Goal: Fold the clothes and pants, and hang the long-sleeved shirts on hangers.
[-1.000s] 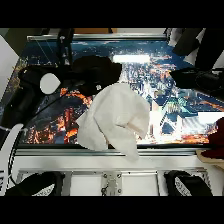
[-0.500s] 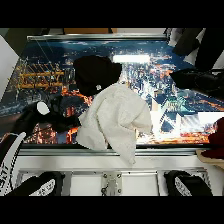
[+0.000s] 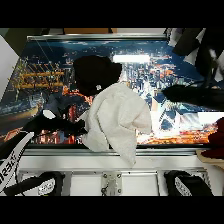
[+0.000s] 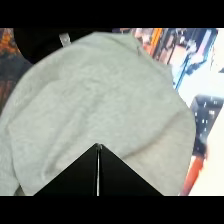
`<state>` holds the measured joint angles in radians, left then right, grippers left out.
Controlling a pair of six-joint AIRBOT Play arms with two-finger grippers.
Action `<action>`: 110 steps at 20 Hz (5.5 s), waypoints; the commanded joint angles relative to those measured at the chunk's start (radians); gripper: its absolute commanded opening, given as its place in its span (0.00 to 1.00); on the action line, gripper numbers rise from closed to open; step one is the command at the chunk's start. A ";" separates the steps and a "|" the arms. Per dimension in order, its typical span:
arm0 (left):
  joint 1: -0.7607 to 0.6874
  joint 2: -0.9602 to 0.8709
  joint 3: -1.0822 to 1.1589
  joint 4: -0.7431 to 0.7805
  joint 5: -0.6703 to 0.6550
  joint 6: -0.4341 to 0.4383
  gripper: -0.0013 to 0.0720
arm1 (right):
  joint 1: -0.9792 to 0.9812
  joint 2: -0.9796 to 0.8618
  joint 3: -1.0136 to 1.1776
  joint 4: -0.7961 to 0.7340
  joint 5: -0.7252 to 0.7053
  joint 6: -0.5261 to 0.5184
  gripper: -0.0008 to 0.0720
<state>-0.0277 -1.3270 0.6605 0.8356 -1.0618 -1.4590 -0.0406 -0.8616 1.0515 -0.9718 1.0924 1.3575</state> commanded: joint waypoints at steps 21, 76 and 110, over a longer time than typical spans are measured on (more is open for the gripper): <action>0.115 0.175 0.109 0.090 -0.020 0.021 0.04 | 0.476 -0.352 -0.462 0.184 -0.232 0.075 0.03; -0.617 -0.306 1.257 0.353 0.053 -0.162 0.96 | -0.045 -0.230 0.628 -0.266 0.045 0.190 0.82; -0.290 -0.487 1.257 0.760 -0.323 -0.291 0.04 | 0.409 -0.533 0.507 -0.382 0.129 0.277 0.62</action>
<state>-0.3103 -1.9190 1.9171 1.5967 -1.3819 -1.7500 0.3092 -1.3167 1.4895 -1.3441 1.2781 1.6077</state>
